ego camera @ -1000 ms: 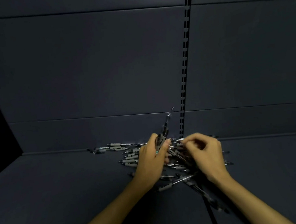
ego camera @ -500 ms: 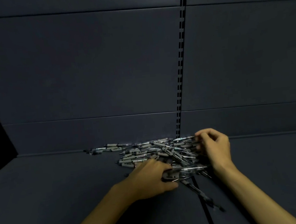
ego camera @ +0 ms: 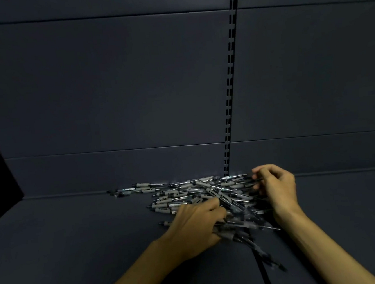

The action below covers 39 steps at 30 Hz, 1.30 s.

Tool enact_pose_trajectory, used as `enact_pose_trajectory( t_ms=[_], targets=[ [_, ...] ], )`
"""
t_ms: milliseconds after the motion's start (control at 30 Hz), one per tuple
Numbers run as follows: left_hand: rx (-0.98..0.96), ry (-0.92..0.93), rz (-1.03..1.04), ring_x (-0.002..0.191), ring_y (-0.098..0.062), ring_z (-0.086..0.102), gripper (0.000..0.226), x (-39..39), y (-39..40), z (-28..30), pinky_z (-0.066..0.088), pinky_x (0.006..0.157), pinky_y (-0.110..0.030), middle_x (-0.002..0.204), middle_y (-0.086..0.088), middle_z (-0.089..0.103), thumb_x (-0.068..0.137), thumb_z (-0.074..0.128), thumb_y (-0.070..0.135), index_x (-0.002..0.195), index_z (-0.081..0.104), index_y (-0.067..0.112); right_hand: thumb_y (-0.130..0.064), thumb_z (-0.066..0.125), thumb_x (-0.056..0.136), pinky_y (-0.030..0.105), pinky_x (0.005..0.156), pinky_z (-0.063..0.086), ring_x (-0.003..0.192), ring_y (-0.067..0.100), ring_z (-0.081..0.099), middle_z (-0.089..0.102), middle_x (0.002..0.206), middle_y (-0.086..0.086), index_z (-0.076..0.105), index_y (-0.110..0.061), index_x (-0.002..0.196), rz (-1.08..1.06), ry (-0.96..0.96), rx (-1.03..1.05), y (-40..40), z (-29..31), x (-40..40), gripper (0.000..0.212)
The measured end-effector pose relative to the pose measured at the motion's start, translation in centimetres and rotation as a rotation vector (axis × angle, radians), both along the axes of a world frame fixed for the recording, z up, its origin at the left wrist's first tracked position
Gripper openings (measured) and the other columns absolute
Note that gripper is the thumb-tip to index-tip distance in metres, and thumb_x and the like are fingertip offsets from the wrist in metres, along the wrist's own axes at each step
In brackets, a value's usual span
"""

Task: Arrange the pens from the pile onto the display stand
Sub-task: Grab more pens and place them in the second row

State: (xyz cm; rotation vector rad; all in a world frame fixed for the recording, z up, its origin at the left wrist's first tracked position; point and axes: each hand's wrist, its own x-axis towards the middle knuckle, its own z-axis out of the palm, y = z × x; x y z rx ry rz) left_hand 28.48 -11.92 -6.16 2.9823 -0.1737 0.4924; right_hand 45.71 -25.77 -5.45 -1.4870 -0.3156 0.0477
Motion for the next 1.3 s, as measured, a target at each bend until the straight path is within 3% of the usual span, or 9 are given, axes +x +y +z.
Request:
enact_pose_trajectory(
  t_ms=[100,300,500,633,733,900,1033,1167,1300],
  targets=[
    [-0.134,-0.072,-0.051,0.066,-0.004,0.047,0.017,0.0,-0.3,-0.4,0.031,0.058,-0.022,0.081,0.009,0.061,0.093,0.054,0.04,0.094,0.06,0.024,-0.003,0.051,0.094,0.018,0.044,0.043,0.056,0.015,0.056,0.067,0.074,0.004,0.071,-0.009,0.08,0.006,-0.004,-0.005,-0.1,0.2,-0.1,0.025],
    [-0.109,0.101,-0.085,0.079,-0.001,0.059,0.047,0.5,-0.9,-0.5,0.047,0.078,-0.025,0.094,0.011,0.072,0.094,0.052,0.062,0.137,0.05,0.043,-0.002,0.05,0.093,0.018,0.044,0.043,0.055,0.015,0.056,0.067,0.075,0.005,0.072,-0.008,0.081,0.011,0.006,0.004,-0.2,0.3,-0.1,0.025],
    [-0.087,0.114,-0.095,0.085,-0.008,0.062,0.02,0.5,-0.8,-1.0,0.05,0.076,-0.038,0.094,0.009,0.069,0.092,0.057,0.036,0.112,0.063,0.035,0.0,0.049,0.092,0.018,0.043,0.041,0.053,0.014,0.054,0.066,0.073,0.004,0.071,-0.007,0.081,0.009,0.015,0.005,-0.1,0.4,0.0,0.026],
    [-0.069,0.058,-0.119,0.093,-0.008,0.049,0.018,0.3,-1.0,-0.7,0.049,0.076,-0.035,0.115,0.008,0.043,0.093,0.061,0.027,0.111,0.061,0.029,-0.001,0.048,0.094,0.022,0.048,0.043,0.054,0.014,0.054,0.066,0.075,0.006,0.071,-0.007,0.083,0.013,0.025,0.035,-0.6,0.9,0.4,0.026],
    [-0.143,0.053,-0.103,0.096,-0.004,0.04,0.01,0.4,-1.2,-0.5,0.05,0.08,-0.038,0.107,0.009,0.049,0.094,0.058,0.018,0.102,0.057,0.022,0.002,0.046,0.094,0.018,0.045,0.042,0.052,0.012,0.054,0.065,0.076,0.008,0.07,-0.005,0.084,0.06,0.048,0.073,-1.1,1.5,0.7,0.027],
    [-0.633,-0.104,0.04,0.072,0.0,0.051,0.011,0.9,-1.9,0.6,0.043,0.064,-0.022,0.082,0.012,0.054,0.098,0.054,0.01,0.093,0.053,0.02,0.002,0.048,0.094,0.017,0.047,0.044,0.053,0.01,0.057,0.066,0.066,0.0,0.071,-0.005,0.089,0.206,0.021,0.102,-1.2,2.5,0.4,0.024],
    [-1.1,-0.25,0.079,0.065,-0.004,0.06,0.009,0.8,-2.9,3.2,0.051,0.062,-0.02,0.074,0.006,0.065,0.097,0.059,0.035,0.1,0.057,0.026,0.0,0.051,0.097,0.023,0.055,0.052,0.064,0.02,0.065,0.071,0.076,0.009,0.071,-0.005,0.092,0.312,-0.059,0.103,-0.3,3.0,-0.8,0.022],
    [-1.27,-0.193,0.162,0.054,-0.001,0.056,0.03,0.5,-3.2,2.4,0.048,0.057,-0.021,0.062,0.009,0.061,0.087,0.074,0.04,0.097,0.061,0.016,-0.015,0.054,0.099,0.029,0.067,0.057,0.076,0.027,0.07,0.072,0.091,0.016,0.072,-0.01,0.099,0.417,-0.11,0.147,0.6,4.4,-2.3,0.019],
    [-1.453,-0.061,0.327,0.058,-0.005,0.059,0.047,0.9,-3.6,1.2,0.05,0.058,-0.022,0.079,0.002,0.066,0.078,0.085,0.034,0.11,0.054,0.019,-0.044,0.055,0.098,0.04,0.084,0.058,0.096,0.026,0.072,0.073,0.109,0.014,0.061,-0.018,0.125,0.602,-0.23,0.144,1.8,7.2,-4.9,0.038]
  ],
)
